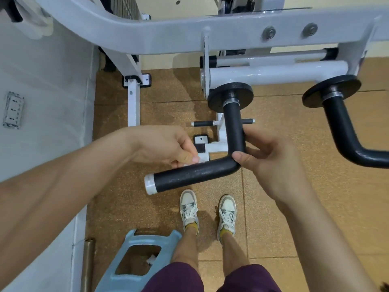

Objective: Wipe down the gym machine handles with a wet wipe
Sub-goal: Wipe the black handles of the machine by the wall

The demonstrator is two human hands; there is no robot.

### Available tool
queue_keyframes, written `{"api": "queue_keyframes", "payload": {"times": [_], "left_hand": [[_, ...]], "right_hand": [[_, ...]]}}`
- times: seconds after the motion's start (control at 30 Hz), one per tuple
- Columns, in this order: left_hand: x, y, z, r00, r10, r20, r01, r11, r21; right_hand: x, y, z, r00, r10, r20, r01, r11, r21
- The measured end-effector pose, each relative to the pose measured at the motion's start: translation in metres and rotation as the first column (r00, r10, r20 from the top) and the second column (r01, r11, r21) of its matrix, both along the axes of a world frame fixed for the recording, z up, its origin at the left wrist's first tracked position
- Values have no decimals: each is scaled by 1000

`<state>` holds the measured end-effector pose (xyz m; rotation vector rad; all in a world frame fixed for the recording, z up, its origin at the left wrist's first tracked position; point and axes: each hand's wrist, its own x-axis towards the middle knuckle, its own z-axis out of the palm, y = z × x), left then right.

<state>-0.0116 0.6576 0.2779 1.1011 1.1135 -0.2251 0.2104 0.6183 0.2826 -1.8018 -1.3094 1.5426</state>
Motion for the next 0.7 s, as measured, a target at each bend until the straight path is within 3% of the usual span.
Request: {"api": "queue_keyframes", "payload": {"times": [0.1, 0.37, 0.7], "left_hand": [[21, 7, 0, 1000, 7, -10, -6, 1000, 16], [1, 7, 5, 992, -92, -81, 93, 996, 5], [55, 0, -8, 960, 273, -59, -272, 962, 24]], "right_hand": [[8, 3, -7, 982, -97, -165, 82, 992, -90], [10, 5, -12, 957, -172, -232, 148, 982, -117], [8, 5, -13, 947, -200, -252, 172, 977, -128]]}}
